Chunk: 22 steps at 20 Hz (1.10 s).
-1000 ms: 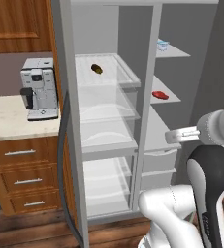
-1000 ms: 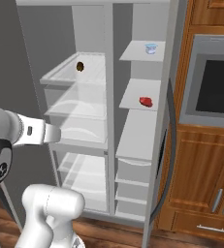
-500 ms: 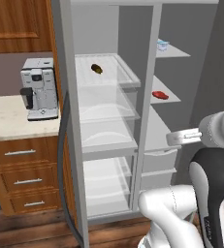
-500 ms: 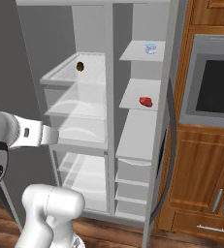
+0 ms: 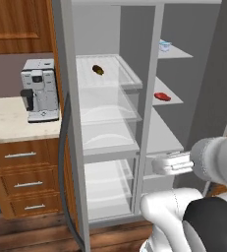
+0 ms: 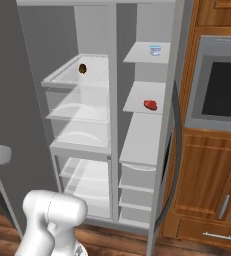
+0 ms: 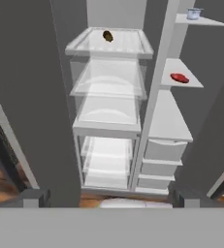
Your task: There's a steak in the fridge that needs to be moved to the freezer for freezing. Pick up the steak from the fridge, place it on any shelf in the freezer, and close the fridge and freezer doors when done.
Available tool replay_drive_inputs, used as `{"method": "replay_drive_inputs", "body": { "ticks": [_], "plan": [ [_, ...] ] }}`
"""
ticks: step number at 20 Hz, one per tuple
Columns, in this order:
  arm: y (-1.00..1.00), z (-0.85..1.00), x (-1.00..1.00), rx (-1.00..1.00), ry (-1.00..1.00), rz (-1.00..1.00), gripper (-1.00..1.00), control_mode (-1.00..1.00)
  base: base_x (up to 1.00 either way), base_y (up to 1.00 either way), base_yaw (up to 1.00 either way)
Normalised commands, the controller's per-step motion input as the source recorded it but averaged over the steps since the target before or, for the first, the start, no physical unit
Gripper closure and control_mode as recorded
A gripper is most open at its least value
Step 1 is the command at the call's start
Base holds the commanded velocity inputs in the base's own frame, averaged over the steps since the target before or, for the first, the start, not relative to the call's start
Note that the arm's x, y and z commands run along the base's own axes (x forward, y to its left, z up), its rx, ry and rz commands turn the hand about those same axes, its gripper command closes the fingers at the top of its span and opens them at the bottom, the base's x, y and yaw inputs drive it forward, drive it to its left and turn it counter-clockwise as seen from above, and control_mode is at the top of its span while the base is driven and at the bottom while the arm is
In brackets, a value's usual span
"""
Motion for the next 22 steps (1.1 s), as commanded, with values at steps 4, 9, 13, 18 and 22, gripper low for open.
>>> {"method": "replay_drive_inputs", "body": {
  "ticks": [4,9,13,18,22],
  "plan": [
    [0.94,0.00,-0.22,0.00,-0.14,0.00,-1.00,-1.00,0.00,0.00,0.00],
    [0.74,-0.27,0.05,0.00,-0.21,0.00,-1.00,-1.00,0.00,0.00,0.00],
    [0.64,-0.50,0.21,0.00,-0.35,0.00,-1.00,-1.00,0.00,0.00,0.00],
    [0.54,-0.63,0.17,0.01,-0.26,0.00,-1.00,-1.00,0.00,0.00,0.00],
    [0.46,-0.57,0.46,0.03,-0.16,0.00,-1.00,-1.00,0.00,0.00,0.00]
  ]
}}
